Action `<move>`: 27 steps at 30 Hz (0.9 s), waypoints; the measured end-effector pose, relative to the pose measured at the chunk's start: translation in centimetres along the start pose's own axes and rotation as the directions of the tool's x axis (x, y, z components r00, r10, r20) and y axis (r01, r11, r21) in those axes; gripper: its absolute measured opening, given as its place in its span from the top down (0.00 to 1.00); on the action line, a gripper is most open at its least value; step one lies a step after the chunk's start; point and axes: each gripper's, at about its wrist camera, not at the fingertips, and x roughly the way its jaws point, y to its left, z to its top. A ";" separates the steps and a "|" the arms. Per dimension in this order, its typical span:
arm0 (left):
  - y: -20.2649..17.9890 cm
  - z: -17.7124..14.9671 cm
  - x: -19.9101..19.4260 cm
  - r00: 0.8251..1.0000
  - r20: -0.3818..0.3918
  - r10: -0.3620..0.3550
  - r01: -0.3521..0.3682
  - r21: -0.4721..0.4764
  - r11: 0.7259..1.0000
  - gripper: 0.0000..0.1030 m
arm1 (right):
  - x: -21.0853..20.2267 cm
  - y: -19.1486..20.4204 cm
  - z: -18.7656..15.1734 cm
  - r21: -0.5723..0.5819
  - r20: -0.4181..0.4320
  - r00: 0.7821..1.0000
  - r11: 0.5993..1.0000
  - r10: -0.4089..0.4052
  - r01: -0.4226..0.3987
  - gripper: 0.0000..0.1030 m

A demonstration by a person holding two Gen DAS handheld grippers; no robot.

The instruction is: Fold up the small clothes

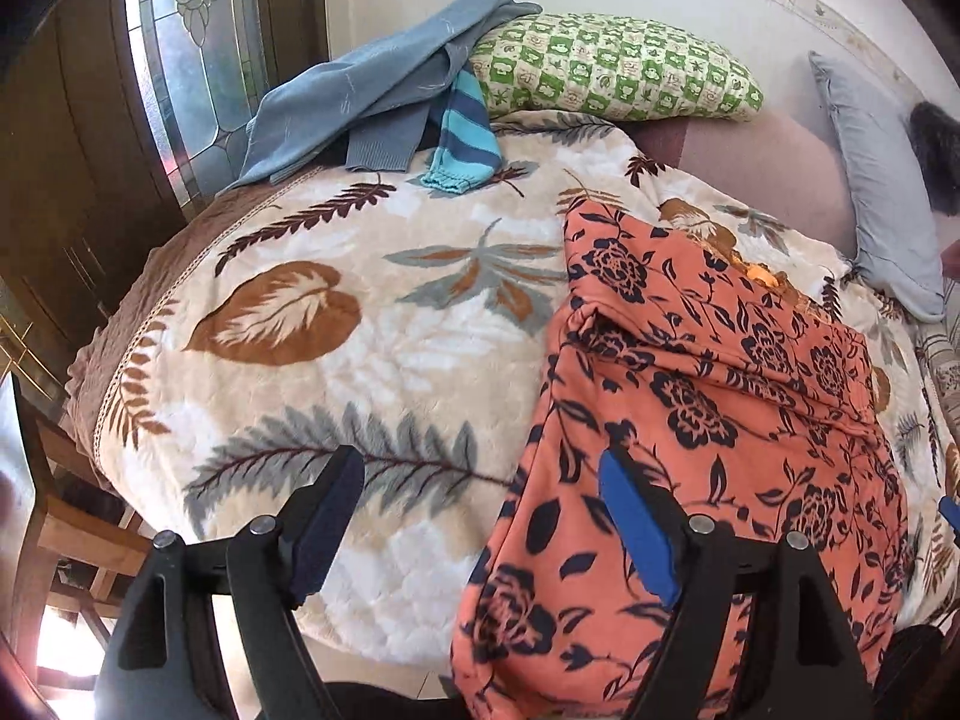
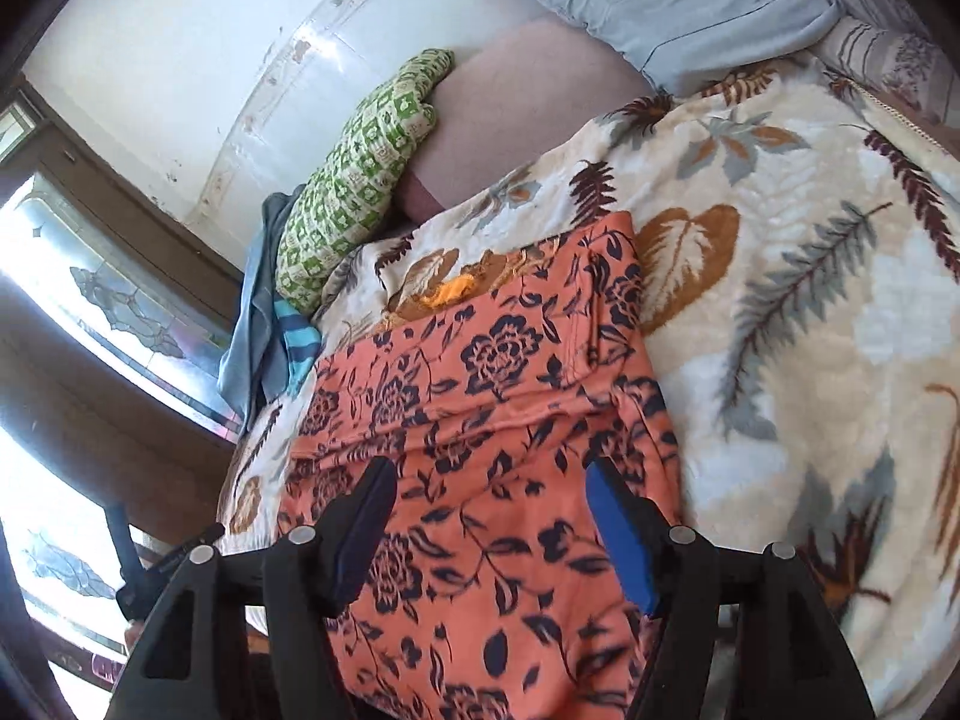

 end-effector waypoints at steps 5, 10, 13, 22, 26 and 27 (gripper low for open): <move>0.9 -3.9 -0.1 0.998 -0.062 0.011 -0.007 0.064 0.998 0.21 | -2.2 -2.0 -4.2 0.036 -0.118 0.992 0.998 -0.052 0.056 0.32; 1.2 -6.9 0.1 0.992 -0.121 -0.021 0.034 0.112 0.993 0.21 | -3.8 -3.3 -6.9 0.060 -0.198 0.974 0.990 -0.113 0.127 0.32; 1.6 -8.2 0.4 0.987 -0.161 -0.029 0.049 0.121 0.991 0.21 | -3.4 -3.9 -8.8 0.079 -0.269 0.956 0.986 -0.121 0.147 0.32; 2.5 -10.1 0.1 0.969 -0.220 -0.113 0.130 0.068 0.989 0.21 | -0.3 -3.8 -12.4 0.069 -0.384 0.913 0.981 -0.140 0.180 0.32; 1.9 -10.0 1.0 0.949 -0.261 -0.174 0.193 0.050 0.980 0.21 | 0.1 -3.2 -12.4 0.051 -0.390 0.910 0.983 -0.143 0.176 0.32; 1.6 -10.0 1.3 0.946 -0.266 -0.183 0.201 0.039 0.979 0.21 | 0.2 -3.2 -12.5 0.047 -0.392 0.908 0.983 -0.147 0.179 0.32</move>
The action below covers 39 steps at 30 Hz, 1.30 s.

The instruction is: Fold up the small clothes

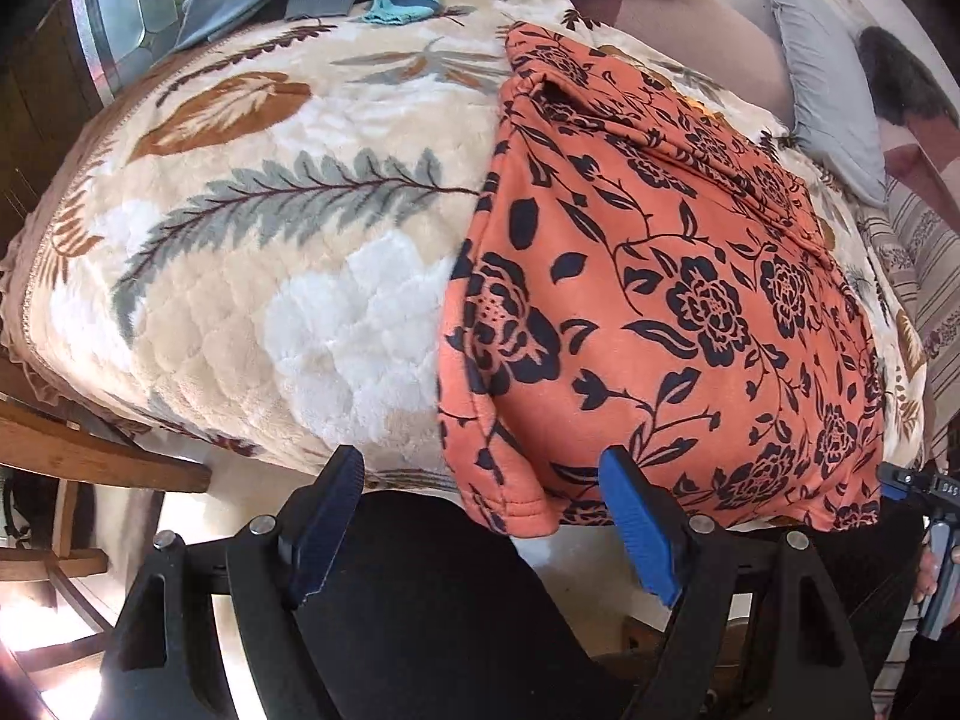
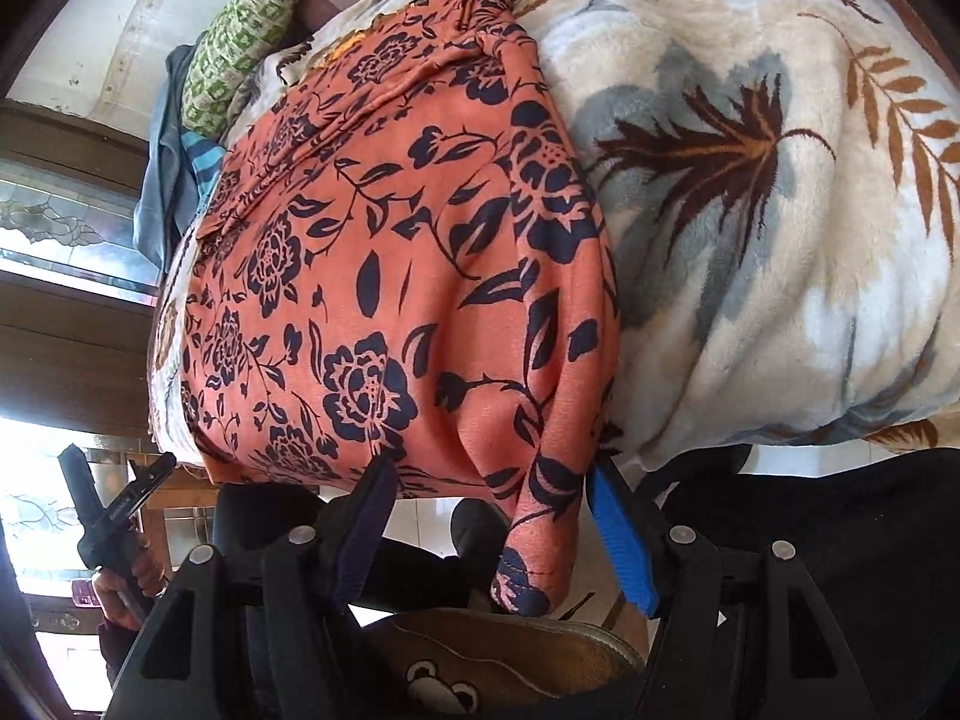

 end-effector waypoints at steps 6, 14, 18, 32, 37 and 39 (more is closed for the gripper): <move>-1.0 0.7 2.6 1.000 -0.013 0.028 -0.027 0.048 0.998 0.30 | 1.2 -0.2 -0.3 0.022 -0.031 1.000 1.000 0.005 -0.005 0.32; -0.3 0.0 4.1 1.000 -0.027 -0.010 0.012 0.082 0.997 0.89 | 2.4 0.1 0.0 0.030 -0.057 0.998 1.000 -0.005 0.007 0.32; 0.0 0.0 4.3 0.996 -0.087 0.003 0.004 0.080 0.997 0.70 | 3.4 0.1 0.0 0.046 -0.082 0.996 0.999 -0.016 0.020 0.32; 1.0 0.4 3.7 0.998 -0.050 -0.039 0.043 0.086 0.995 0.95 | 1.4 0.4 0.4 0.010 -0.039 0.998 0.999 0.046 -0.046 0.92; 2.4 2.4 -1.6 0.974 0.043 -0.222 0.219 0.063 0.974 0.95 | -2.7 1.4 2.0 0.014 0.050 0.974 0.975 0.219 -0.220 0.92; 2.7 3.7 -3.9 0.958 0.089 -0.273 0.269 0.051 0.962 0.95 | -4.6 1.5 2.9 0.017 0.111 0.952 0.957 0.286 -0.289 0.92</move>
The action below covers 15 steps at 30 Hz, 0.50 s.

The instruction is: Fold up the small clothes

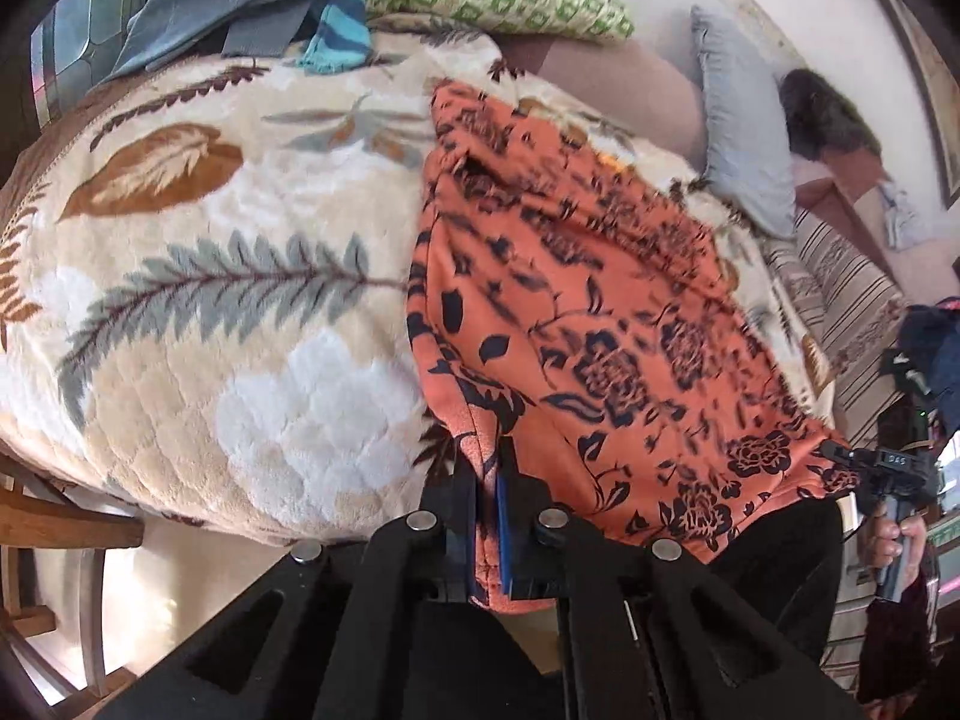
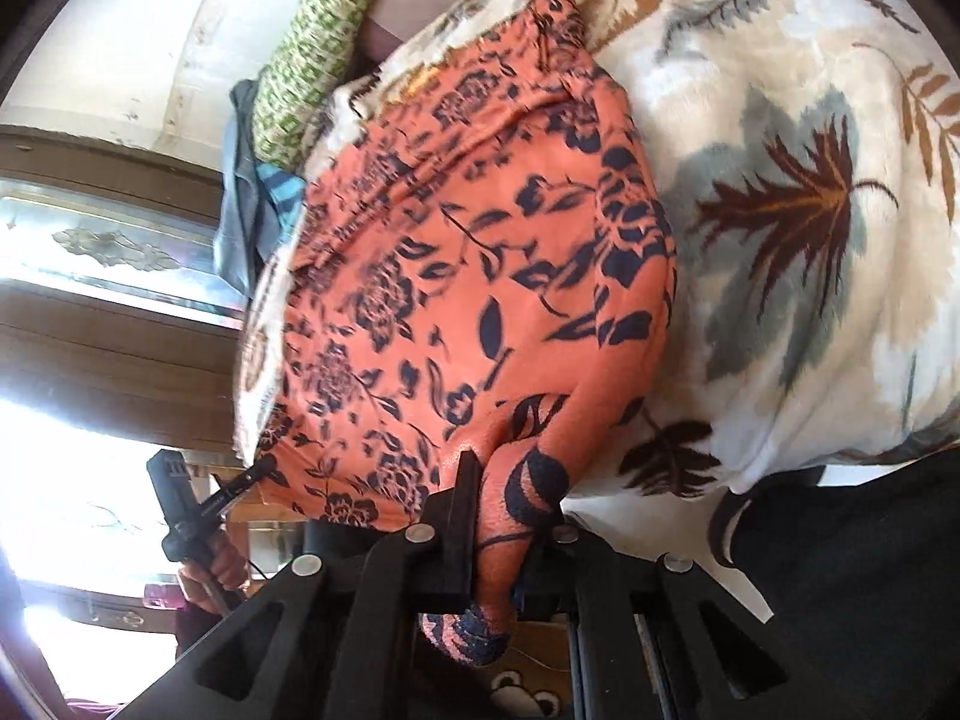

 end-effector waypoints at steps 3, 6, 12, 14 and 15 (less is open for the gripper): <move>-0.2 3.1 -2.3 0.996 0.068 -0.060 0.061 -0.012 0.998 0.95 | -2.6 0.8 2.3 0.012 0.098 0.991 0.996 0.087 -0.088 0.92; -1.0 7.0 -3.3 0.991 0.105 -0.088 0.090 -0.012 0.996 0.95 | -4.2 2.0 5.8 0.010 0.181 0.978 0.994 0.107 -0.110 0.92; -1.1 16.4 1.4 0.994 0.097 -0.058 0.062 -0.034 0.998 0.95 | -3.1 3.1 15.6 0.023 0.266 0.957 0.991 0.120 -0.131 0.92; -0.5 19.9 3.8 0.996 0.082 -0.037 0.041 -0.043 0.998 0.95 | -1.7 2.8 19.4 0.043 0.289 0.949 0.989 0.123 -0.141 0.92; -0.2 21.6 5.1 0.997 0.073 -0.028 0.032 -0.046 0.998 0.95 | -1.0 2.3 21.3 0.056 0.299 0.947 0.988 0.119 -0.142 0.92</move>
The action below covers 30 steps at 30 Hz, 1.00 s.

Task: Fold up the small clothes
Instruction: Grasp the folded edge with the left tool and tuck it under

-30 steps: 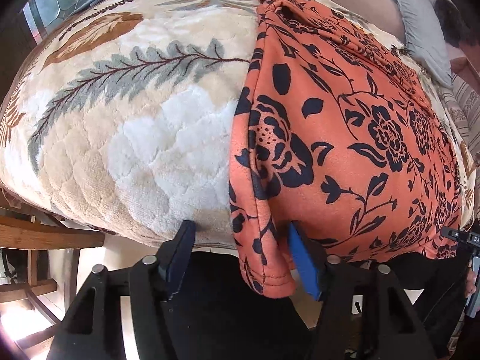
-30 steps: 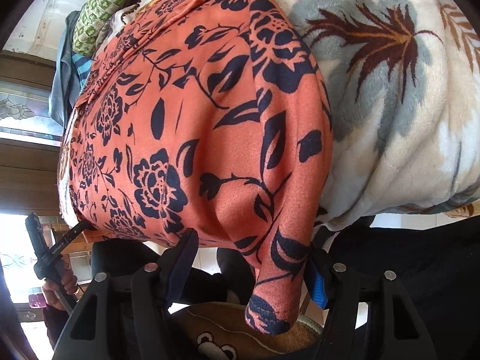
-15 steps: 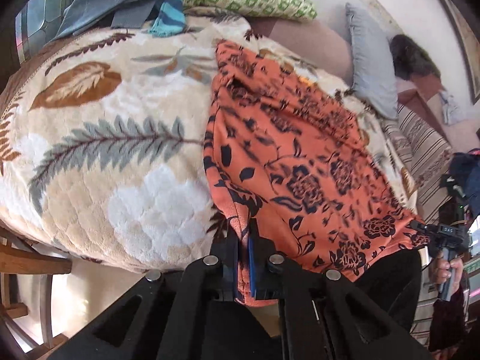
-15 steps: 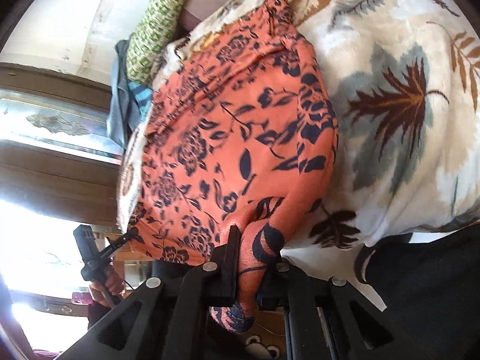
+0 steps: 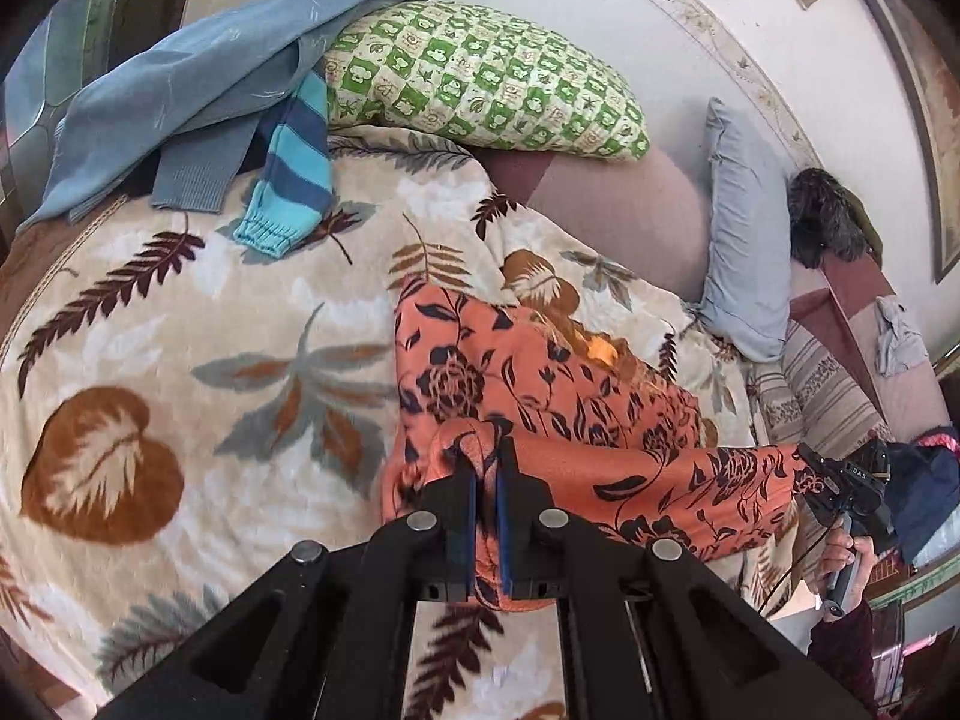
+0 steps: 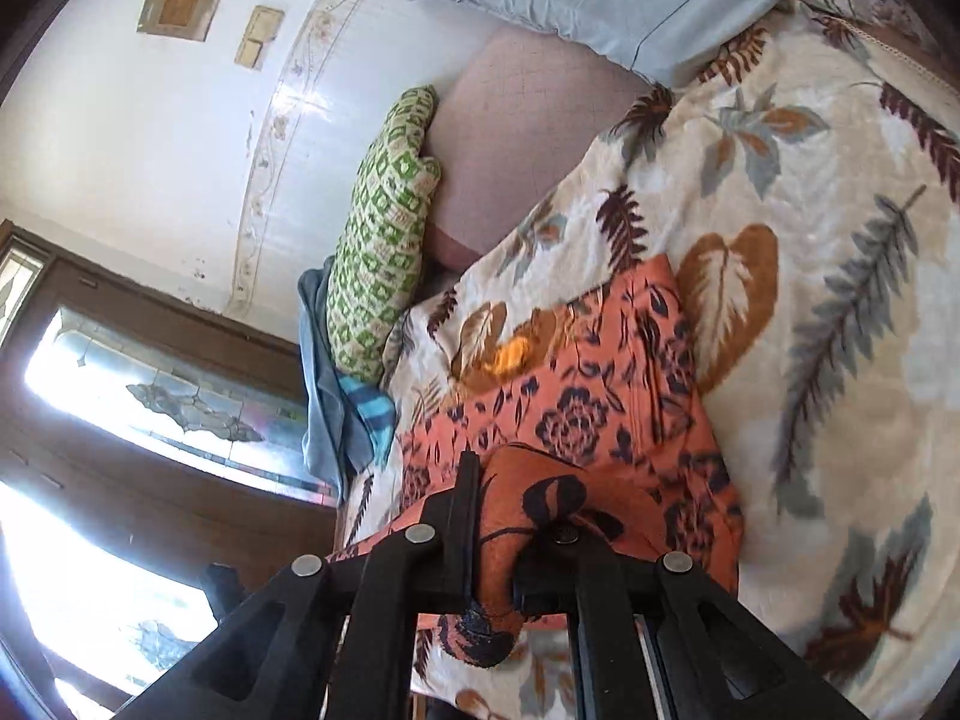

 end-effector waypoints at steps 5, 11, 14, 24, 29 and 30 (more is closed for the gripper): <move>0.3 7.0 8.5 0.996 -0.048 0.073 -0.075 -0.040 0.996 0.94 | 6.7 -4.1 7.3 0.109 0.012 1.000 0.994 0.004 -0.005 0.92; 4.5 8.7 14.8 0.982 -0.078 0.170 -0.182 -0.204 0.962 0.76 | 13.0 -11.8 11.6 0.354 -0.038 0.999 0.935 0.028 -0.013 0.71; 7.0 8.6 12.1 0.986 0.063 0.151 -0.125 -0.312 0.942 0.62 | 11.5 -14.8 11.3 0.427 0.085 0.991 0.895 0.102 -0.129 0.40; 1.8 -0.1 6.0 0.986 0.147 0.081 -0.055 -0.173 0.983 0.51 | 10.9 -3.3 5.0 -0.119 -0.042 0.995 0.989 -0.093 0.087 0.40; -0.9 -5.6 6.7 0.987 0.131 0.098 -0.085 -0.099 0.991 0.51 | 21.9 3.1 -2.8 -0.365 -0.339 0.912 0.926 -0.229 0.097 0.54; -1.2 -6.2 7.0 0.986 0.130 0.108 -0.098 -0.083 0.992 0.51 | 23.8 4.0 -4.3 -0.412 -0.357 0.897 0.906 -0.260 0.098 0.56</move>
